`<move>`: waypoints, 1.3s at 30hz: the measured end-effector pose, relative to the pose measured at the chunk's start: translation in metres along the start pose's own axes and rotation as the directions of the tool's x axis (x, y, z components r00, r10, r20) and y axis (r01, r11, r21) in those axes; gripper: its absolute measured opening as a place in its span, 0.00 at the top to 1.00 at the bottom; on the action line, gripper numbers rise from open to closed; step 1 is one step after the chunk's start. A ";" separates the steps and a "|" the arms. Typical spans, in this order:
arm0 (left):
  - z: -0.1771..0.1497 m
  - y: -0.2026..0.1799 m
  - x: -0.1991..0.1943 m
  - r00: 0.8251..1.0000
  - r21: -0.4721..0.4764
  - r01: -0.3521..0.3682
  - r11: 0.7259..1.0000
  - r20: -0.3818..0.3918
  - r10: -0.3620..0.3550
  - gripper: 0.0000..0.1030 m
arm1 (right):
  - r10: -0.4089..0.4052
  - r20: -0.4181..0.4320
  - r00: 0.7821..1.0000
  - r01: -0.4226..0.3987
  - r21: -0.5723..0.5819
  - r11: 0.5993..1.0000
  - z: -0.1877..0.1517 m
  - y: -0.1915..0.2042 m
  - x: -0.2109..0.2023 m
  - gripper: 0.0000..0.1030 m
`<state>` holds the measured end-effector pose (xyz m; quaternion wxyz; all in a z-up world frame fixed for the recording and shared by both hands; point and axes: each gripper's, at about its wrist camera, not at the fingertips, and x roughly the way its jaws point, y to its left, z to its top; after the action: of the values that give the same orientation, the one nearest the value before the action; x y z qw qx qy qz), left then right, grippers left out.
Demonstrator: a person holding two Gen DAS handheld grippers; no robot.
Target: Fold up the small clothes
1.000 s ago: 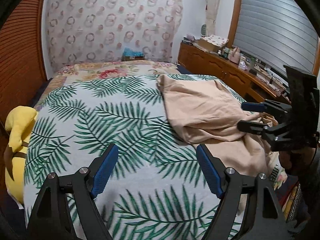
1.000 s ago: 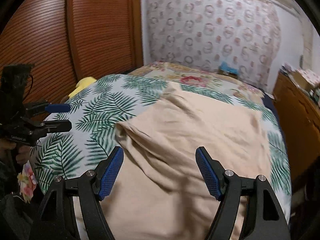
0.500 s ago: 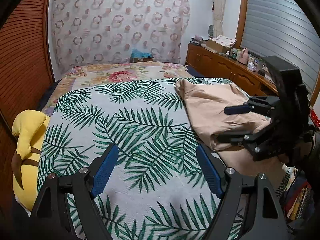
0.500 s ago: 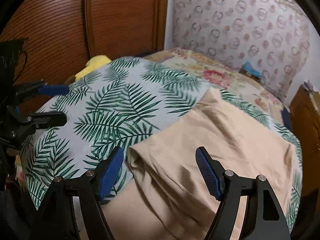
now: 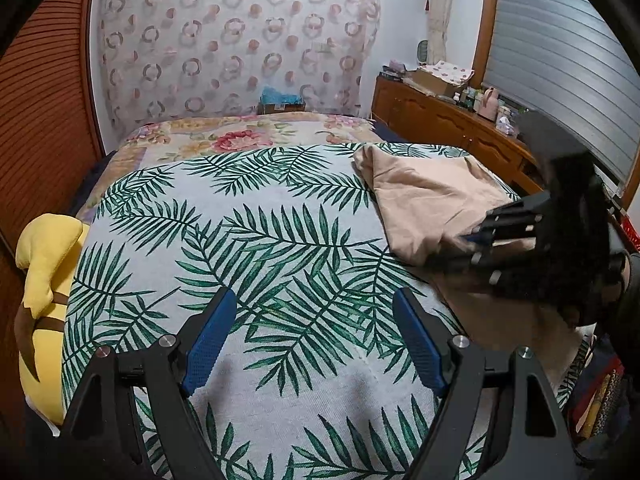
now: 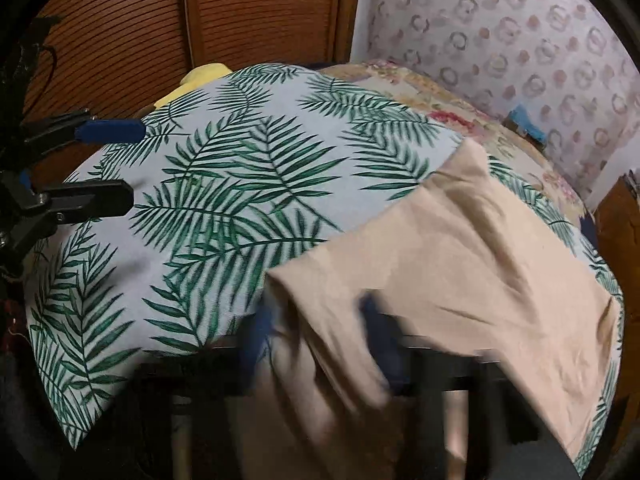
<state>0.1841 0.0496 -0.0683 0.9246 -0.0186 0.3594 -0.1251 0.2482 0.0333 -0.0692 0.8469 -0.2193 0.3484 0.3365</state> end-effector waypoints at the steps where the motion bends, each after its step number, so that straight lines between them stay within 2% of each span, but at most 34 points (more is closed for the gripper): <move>1: 0.001 -0.001 0.001 1.000 0.003 0.002 1.000 -0.001 -0.002 0.22 | 0.012 0.022 1.000 -0.012 0.023 1.000 0.000 -0.006 -0.005 0.90; 5: 0.002 -0.008 0.006 1.000 0.014 0.015 1.000 -0.008 -0.015 0.22 | -0.007 0.110 0.994 -0.004 0.103 0.995 0.002 -0.036 -0.035 0.92; 10: 0.003 -0.020 0.014 0.999 0.033 0.037 0.999 -0.023 -0.036 0.22 | -0.136 0.153 0.979 0.110 0.170 0.979 0.000 -0.086 -0.069 0.92; 13: 0.003 -0.026 0.017 0.998 0.040 0.048 0.998 -0.031 -0.047 0.22 | -0.226 0.126 0.966 0.198 0.204 0.959 -0.004 -0.120 -0.077 0.93; 18: 0.003 -0.034 0.020 0.998 0.048 0.055 0.997 -0.042 -0.053 0.22 | -0.326 0.068 0.943 0.300 0.254 0.920 -0.008 -0.171 -0.072 0.93; 22: 0.002 -0.039 0.022 0.997 0.054 0.056 0.997 -0.050 -0.053 0.22 | -0.368 0.022 0.930 0.348 0.278 0.896 -0.006 -0.193 -0.054 0.93; 25: 0.001 -0.042 0.023 0.997 0.062 0.055 0.997 -0.057 -0.052 0.22 | -0.371 -0.010 0.928 0.357 0.304 0.883 -0.003 -0.202 -0.037 0.93; 28: 0.002 -0.047 0.023 0.997 0.068 0.055 0.996 -0.062 -0.051 0.22 | -0.347 -0.052 0.937 0.344 0.327 0.880 0.000 -0.208 -0.020 0.93; 31: 0.001 -0.052 0.022 0.996 0.074 0.060 0.995 -0.063 -0.055 0.22 | -0.369 -0.082 0.926 0.374 0.345 0.861 0.003 -0.216 -0.023 0.72; 33: 0.000 -0.056 0.020 0.996 0.077 0.065 0.995 -0.062 -0.061 0.22 | -0.365 -0.062 0.929 0.361 0.371 0.856 0.001 -0.216 -0.033 0.69; 35: -0.001 -0.059 0.019 0.996 0.080 0.071 0.994 -0.061 -0.066 0.22 | -0.355 -0.042 0.934 0.342 0.396 0.852 -0.005 -0.216 -0.049 0.59; 39: -0.003 -0.068 0.014 0.995 0.093 0.087 0.992 -0.058 -0.081 0.22 | -0.345 -0.013 0.938 0.320 0.410 0.854 -0.032 -0.195 -0.083 0.57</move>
<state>0.1773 -0.0196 -0.0717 0.9083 0.0137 0.3767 -0.1813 0.3308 -0.1527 -0.0027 0.9293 -0.0852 0.3416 0.1117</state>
